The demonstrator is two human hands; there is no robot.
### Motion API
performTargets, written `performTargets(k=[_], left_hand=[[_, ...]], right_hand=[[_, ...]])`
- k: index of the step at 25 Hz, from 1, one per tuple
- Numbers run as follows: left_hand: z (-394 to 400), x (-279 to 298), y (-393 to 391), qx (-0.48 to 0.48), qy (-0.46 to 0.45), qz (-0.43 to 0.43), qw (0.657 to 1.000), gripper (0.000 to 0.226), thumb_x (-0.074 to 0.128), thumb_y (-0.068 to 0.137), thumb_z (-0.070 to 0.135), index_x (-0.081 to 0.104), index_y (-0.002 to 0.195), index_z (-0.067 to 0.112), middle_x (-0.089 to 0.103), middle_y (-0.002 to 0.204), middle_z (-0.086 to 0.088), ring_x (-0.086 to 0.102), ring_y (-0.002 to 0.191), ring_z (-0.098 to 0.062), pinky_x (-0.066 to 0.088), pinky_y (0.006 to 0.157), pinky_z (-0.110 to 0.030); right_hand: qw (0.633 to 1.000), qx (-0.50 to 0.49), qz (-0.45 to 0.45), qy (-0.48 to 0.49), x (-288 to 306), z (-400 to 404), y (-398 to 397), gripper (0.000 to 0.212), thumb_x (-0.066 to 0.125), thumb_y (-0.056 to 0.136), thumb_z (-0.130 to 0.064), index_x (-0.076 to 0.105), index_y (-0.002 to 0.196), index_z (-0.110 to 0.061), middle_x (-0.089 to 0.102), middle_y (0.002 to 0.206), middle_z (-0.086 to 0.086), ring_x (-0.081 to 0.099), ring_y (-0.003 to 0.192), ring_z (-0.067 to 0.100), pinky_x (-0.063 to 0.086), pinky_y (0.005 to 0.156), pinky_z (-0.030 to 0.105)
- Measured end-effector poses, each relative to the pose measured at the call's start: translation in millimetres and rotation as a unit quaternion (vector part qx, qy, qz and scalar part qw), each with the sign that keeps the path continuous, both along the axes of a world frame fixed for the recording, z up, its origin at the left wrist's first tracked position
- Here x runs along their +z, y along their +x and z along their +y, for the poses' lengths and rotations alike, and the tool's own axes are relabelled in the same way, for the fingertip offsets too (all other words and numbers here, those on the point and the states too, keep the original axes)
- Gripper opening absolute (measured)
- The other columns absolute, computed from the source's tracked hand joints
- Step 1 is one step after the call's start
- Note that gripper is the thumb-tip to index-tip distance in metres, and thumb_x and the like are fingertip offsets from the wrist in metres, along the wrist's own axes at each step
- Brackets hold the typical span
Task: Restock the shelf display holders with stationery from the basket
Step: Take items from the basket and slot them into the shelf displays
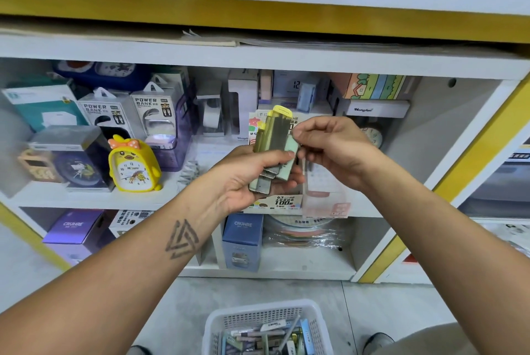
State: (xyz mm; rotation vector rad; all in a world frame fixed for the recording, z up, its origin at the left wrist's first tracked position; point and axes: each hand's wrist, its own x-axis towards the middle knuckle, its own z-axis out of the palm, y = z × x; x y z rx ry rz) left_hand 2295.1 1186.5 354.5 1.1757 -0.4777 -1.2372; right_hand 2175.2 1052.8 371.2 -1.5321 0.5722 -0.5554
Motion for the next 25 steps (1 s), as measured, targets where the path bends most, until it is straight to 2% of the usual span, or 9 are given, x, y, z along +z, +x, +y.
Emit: performTargets(k=[4, 7, 10, 12, 16, 18, 20, 22, 25], left_hand=[[11.5, 3.9, 15.6, 0.025, -0.001, 0.061, 0.998, 0.029, 0.069, 0.086, 0.005, 0.064, 0.113, -0.007, 0.072, 0.098, -0.029, 0.074, 0.082, -0.037, 0.061, 0.063, -0.037], [22.9, 5.3, 28.1, 0.059, 0.011, 0.048, 0.997, 0.024, 0.068, 0.087, 0.003, 0.064, 0.11, -0.005, 0.072, 0.099, -0.03, 0.074, 0.083, -0.039, 0.063, 0.065, -0.041], [34.2, 6.4, 45.4, 0.123, 0.043, -0.024, 0.991, 0.011, 0.072, 0.084, 0.003, 0.064, 0.091, 0.0, 0.073, 0.077, -0.018, 0.072, 0.061, -0.027, 0.06, 0.053, -0.03], [44.2, 7.6, 60.6, 0.167, 0.061, -0.051, 0.983, 0.014, 0.075, 0.083, 0.006, 0.061, 0.084, 0.006, 0.062, 0.06, -0.007, 0.058, 0.044, -0.014, 0.046, 0.04, -0.019], [71.1, 11.0, 88.5, 0.222, 0.045, -0.054, 0.973, 0.022, 0.082, 0.08, 0.021, 0.062, 0.08, 0.011, 0.057, 0.055, -0.004, 0.049, 0.042, -0.012, 0.038, 0.04, -0.018], [81.3, 12.8, 98.1, 0.237, 0.035, -0.032, 0.97, 0.028, 0.078, 0.083, 0.035, 0.061, 0.085, 0.013, 0.059, 0.058, -0.006, 0.05, 0.046, -0.015, 0.038, 0.041, -0.02], [89.1, 13.6, 106.4, 0.232, 0.032, -0.014, 0.972, 0.033, 0.07, 0.088, 0.045, 0.06, 0.089, 0.013, 0.059, 0.06, -0.007, 0.049, 0.044, -0.016, 0.038, 0.041, -0.019], [94.7, 13.0, 112.8, 0.221, 0.032, -0.012, 0.975, 0.033, 0.066, 0.091, 0.046, 0.058, 0.092, 0.014, 0.059, 0.061, -0.008, 0.049, 0.043, -0.016, 0.038, 0.041, -0.02], [100.9, 11.7, 118.0, 0.217, 0.037, -0.027, 0.975, 0.031, 0.068, 0.091, 0.043, 0.059, 0.093, 0.014, 0.062, 0.065, -0.01, 0.053, 0.046, -0.019, 0.04, 0.043, -0.021]], right_hand=[[1.0, -0.011, -0.015, 0.005, 1.8, 4.3, 4.0, 0.009, 0.063, 0.092, 0.004, 0.07, 0.098, 0.002, 0.073, 0.08, 0.019, 0.064, 0.06, 0.018, 0.056, 0.058, 0.02], [1.0, -0.007, -0.008, -0.009, 1.3, 11.5, 10.5, 0.013, 0.061, 0.095, 0.003, 0.071, 0.102, 0.0, 0.075, 0.08, 0.015, 0.067, 0.058, 0.015, 0.056, 0.057, 0.02], [0.999, -0.011, 0.006, -0.052, 2.0, 18.7, 19.0, 0.015, 0.06, 0.096, 0.002, 0.073, 0.1, -0.005, 0.075, 0.075, 0.01, 0.068, 0.058, 0.014, 0.056, 0.057, 0.02], [0.995, -0.006, 0.021, -0.1, 0.0, 25.9, 27.6, 0.015, 0.06, 0.096, 0.003, 0.072, 0.098, -0.005, 0.075, 0.081, 0.014, 0.071, 0.061, 0.018, 0.058, 0.059, 0.021], [0.979, 0.038, 0.049, -0.193, -11.6, 50.9, 55.5, 0.019, 0.063, 0.092, 0.007, 0.069, 0.092, -0.011, 0.067, 0.095, 0.025, 0.073, 0.067, 0.022, 0.059, 0.064, 0.023], [0.966, 0.032, 0.059, -0.25, -17.9, 57.4, 70.4, 0.023, 0.065, 0.092, 0.004, 0.068, 0.089, -0.018, 0.065, 0.093, 0.02, 0.072, 0.067, 0.021, 0.058, 0.061, 0.026], [0.939, 0.009, 0.092, -0.333, -23.1, 58.2, 82.9, 0.02, 0.068, 0.091, -0.002, 0.067, 0.092, -0.022, 0.068, 0.087, 0.008, 0.072, 0.066, 0.018, 0.06, 0.063, 0.036], [0.911, 0.011, 0.125, -0.394, -29.4, 58.8, 91.6, 0.018, 0.071, 0.089, -0.007, 0.067, 0.094, -0.024, 0.067, 0.078, -0.003, 0.07, 0.065, 0.011, 0.06, 0.069, 0.038], [0.885, 0.017, 0.137, -0.444, -39.8, 62.5, 100.9, 0.013, 0.07, 0.091, -0.012, 0.067, 0.098, -0.023, 0.065, 0.077, -0.009, 0.068, 0.073, 0.016, 0.059, 0.075, 0.04]])
